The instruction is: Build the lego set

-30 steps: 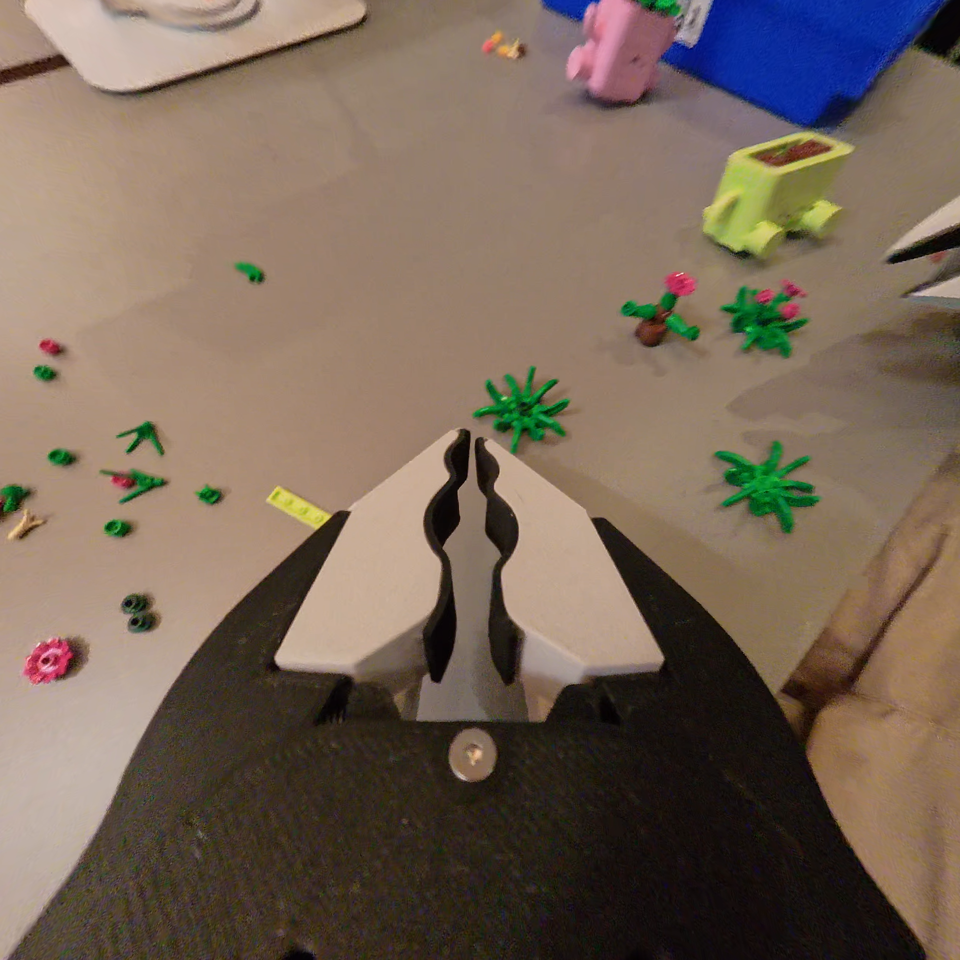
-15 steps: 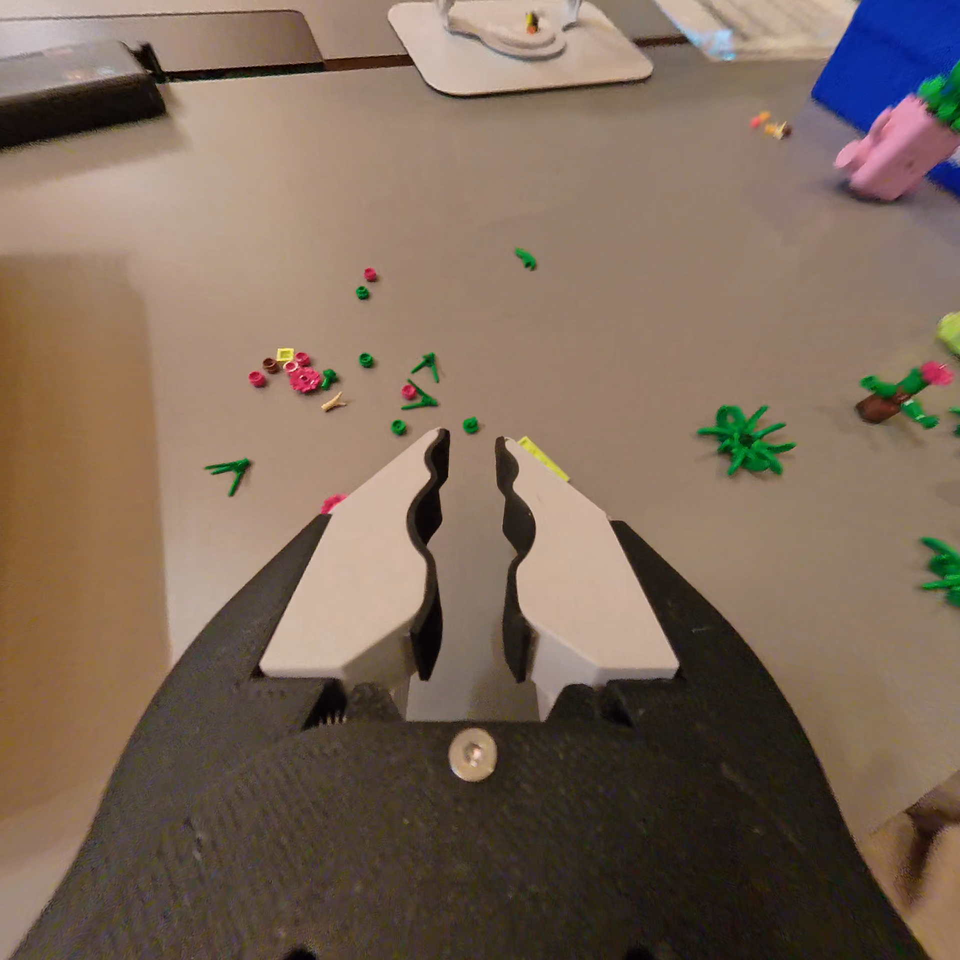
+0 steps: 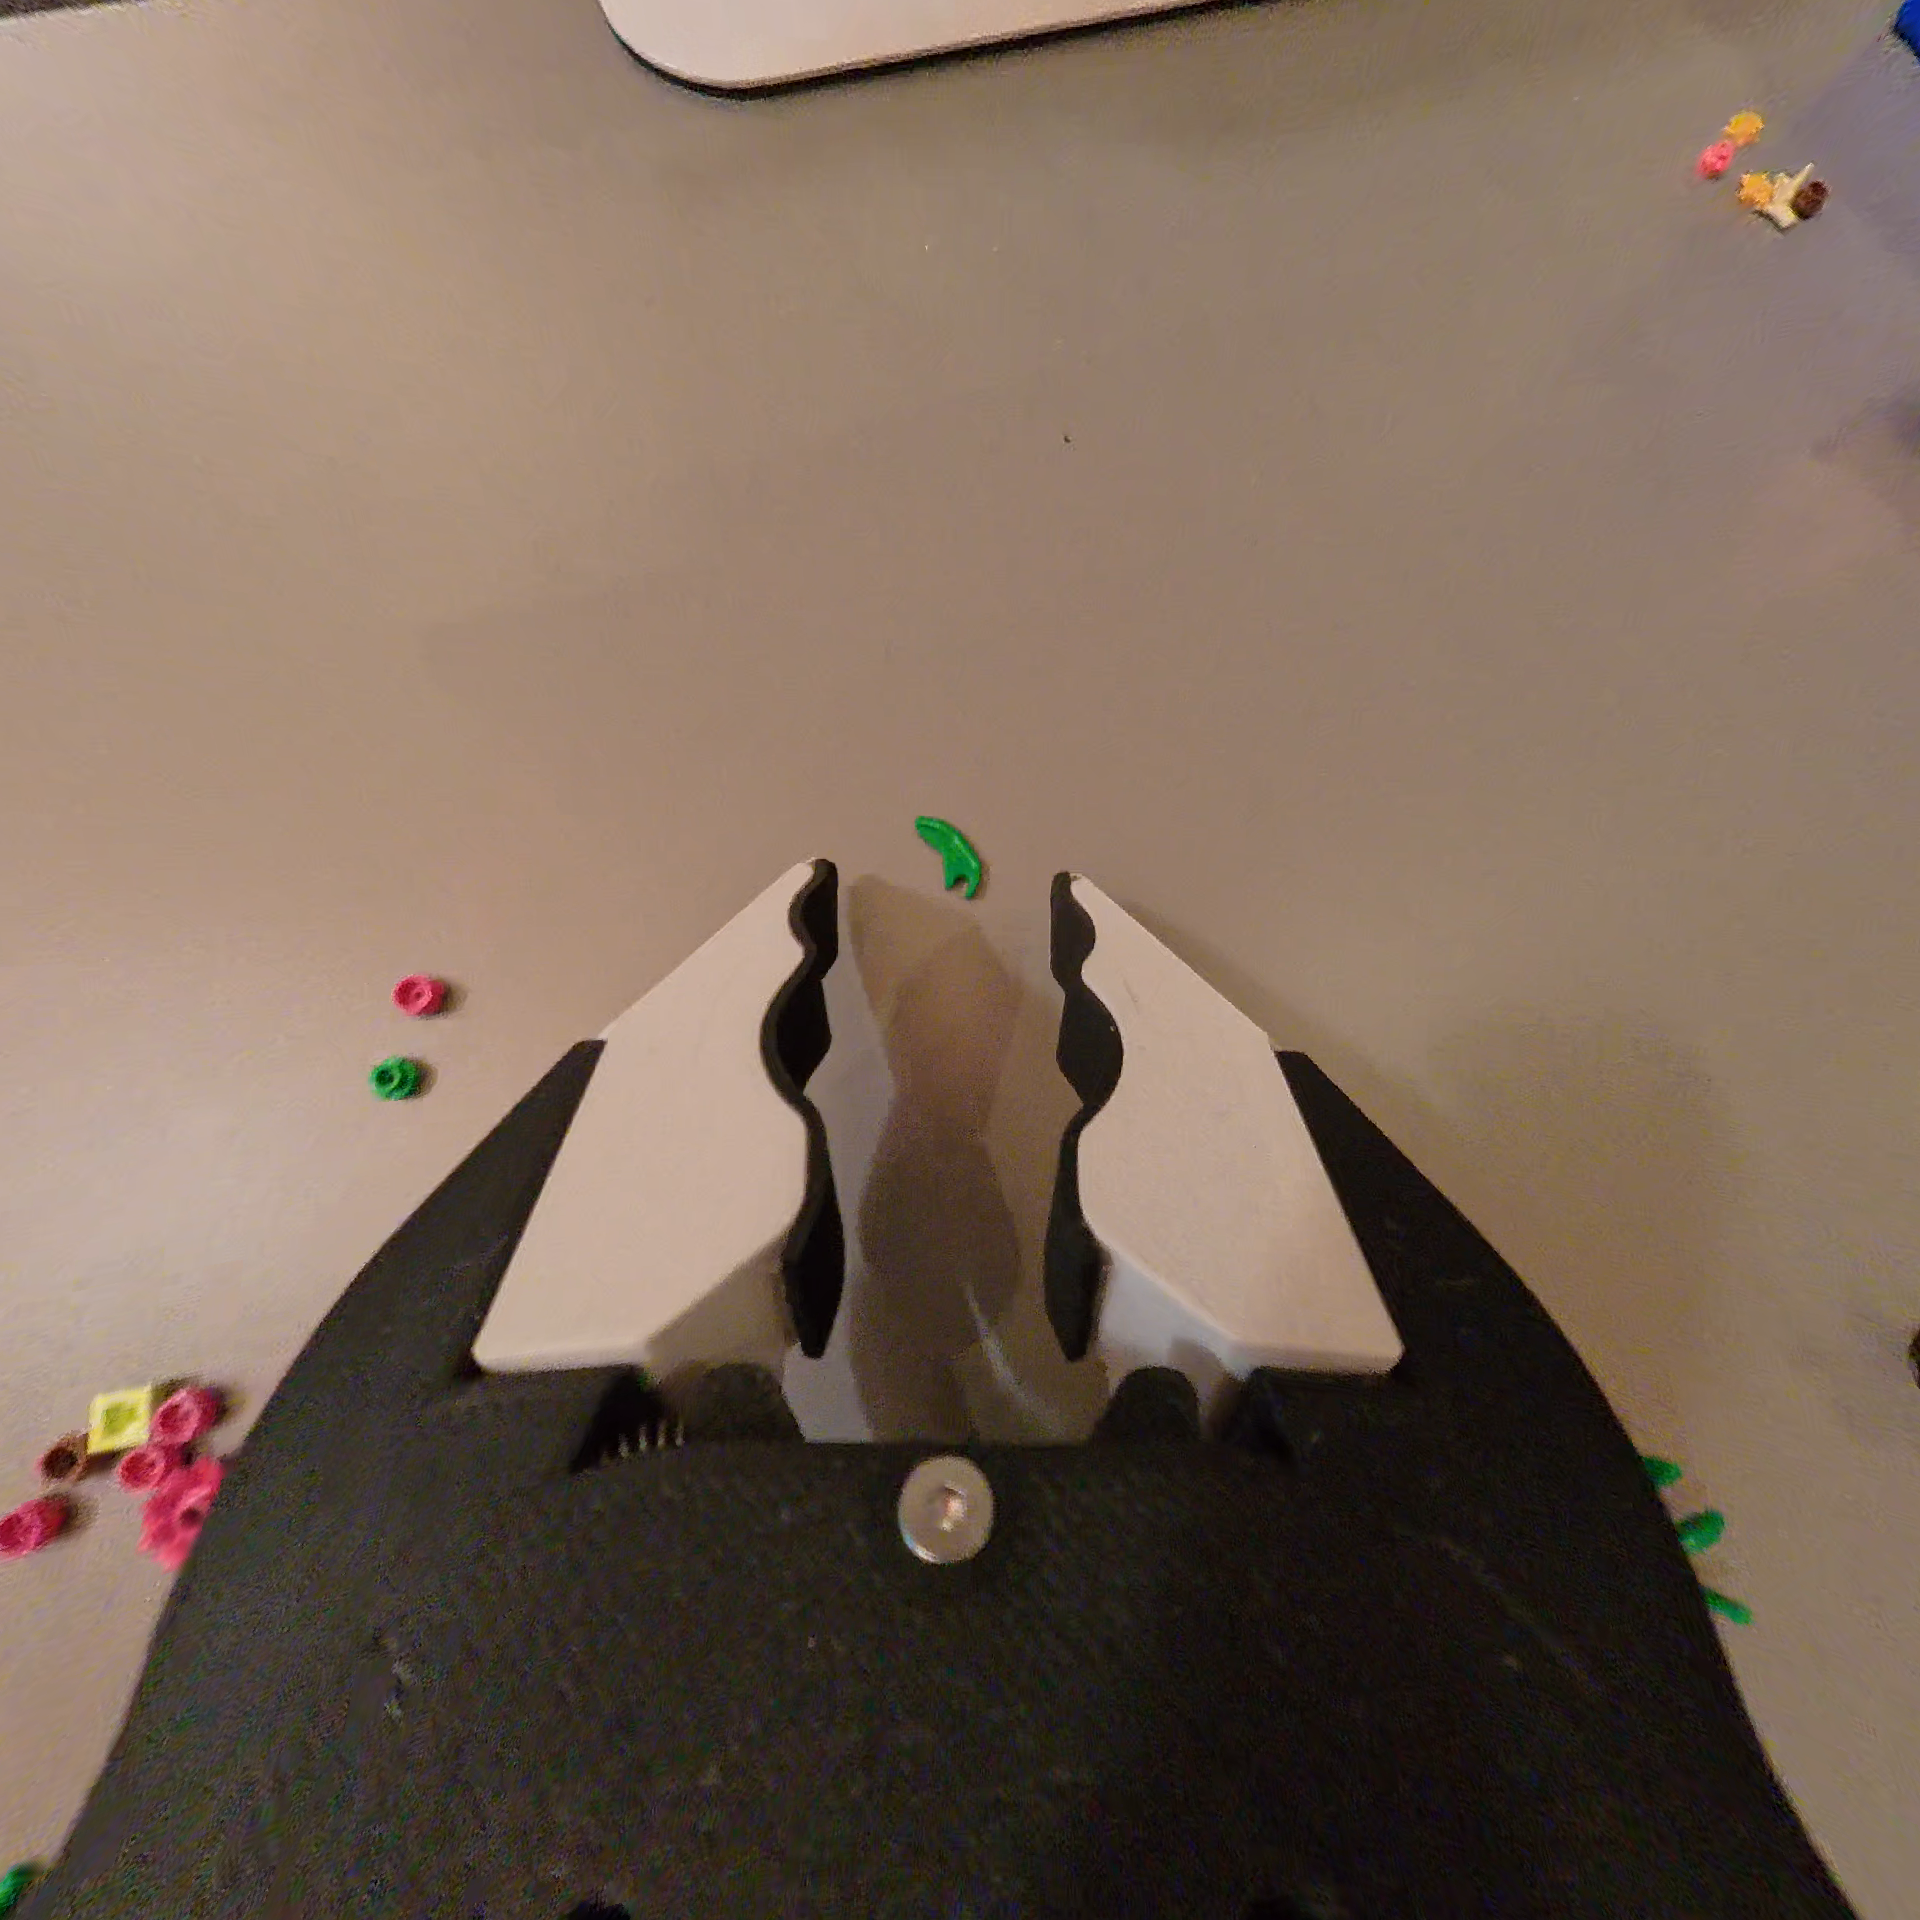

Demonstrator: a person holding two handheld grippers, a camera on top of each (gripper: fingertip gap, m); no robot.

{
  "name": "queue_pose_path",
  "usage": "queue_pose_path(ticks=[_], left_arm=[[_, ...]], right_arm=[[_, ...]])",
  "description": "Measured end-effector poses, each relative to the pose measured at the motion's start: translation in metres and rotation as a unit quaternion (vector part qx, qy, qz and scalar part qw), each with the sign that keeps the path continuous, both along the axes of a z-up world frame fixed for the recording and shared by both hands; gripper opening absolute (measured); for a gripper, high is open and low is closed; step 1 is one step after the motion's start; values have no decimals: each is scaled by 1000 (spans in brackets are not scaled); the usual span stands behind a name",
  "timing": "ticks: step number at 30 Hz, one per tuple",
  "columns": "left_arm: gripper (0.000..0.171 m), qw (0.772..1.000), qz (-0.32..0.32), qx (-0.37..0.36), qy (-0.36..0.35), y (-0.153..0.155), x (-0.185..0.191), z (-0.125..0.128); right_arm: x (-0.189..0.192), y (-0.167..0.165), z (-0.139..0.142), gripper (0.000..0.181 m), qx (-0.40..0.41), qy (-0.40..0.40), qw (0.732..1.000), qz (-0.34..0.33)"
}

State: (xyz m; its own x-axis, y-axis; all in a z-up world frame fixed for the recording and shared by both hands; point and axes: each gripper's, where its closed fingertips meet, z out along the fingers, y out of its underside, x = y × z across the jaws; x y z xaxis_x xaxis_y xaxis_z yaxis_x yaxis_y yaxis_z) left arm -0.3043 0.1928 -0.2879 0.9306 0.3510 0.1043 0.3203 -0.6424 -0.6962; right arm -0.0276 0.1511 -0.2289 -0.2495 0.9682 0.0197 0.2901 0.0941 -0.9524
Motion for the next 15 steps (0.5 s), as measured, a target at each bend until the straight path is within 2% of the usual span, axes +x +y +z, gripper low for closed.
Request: queue_pose_path(ticks=[3, 7, 11, 15], left_arm=[[35, 1000, 5, -17, -1, 4, -4, -8], [7, 1000, -14, -15, 9, 4, -1, -9], [6, 999, -39, -20, 27, 2, 6, -6], [6, 995, -80, 8, 58, -11, 32, 21]], right_arm=[[2, 0, 4, 15, -4, 13, 1000, 1], [5, 1, 12, 14, 0, 42, 999, -5], [7, 3, 15, 12, 5, 54, 998, -12], [8, 8, 18, 11, -7, 63, 998, -26]])
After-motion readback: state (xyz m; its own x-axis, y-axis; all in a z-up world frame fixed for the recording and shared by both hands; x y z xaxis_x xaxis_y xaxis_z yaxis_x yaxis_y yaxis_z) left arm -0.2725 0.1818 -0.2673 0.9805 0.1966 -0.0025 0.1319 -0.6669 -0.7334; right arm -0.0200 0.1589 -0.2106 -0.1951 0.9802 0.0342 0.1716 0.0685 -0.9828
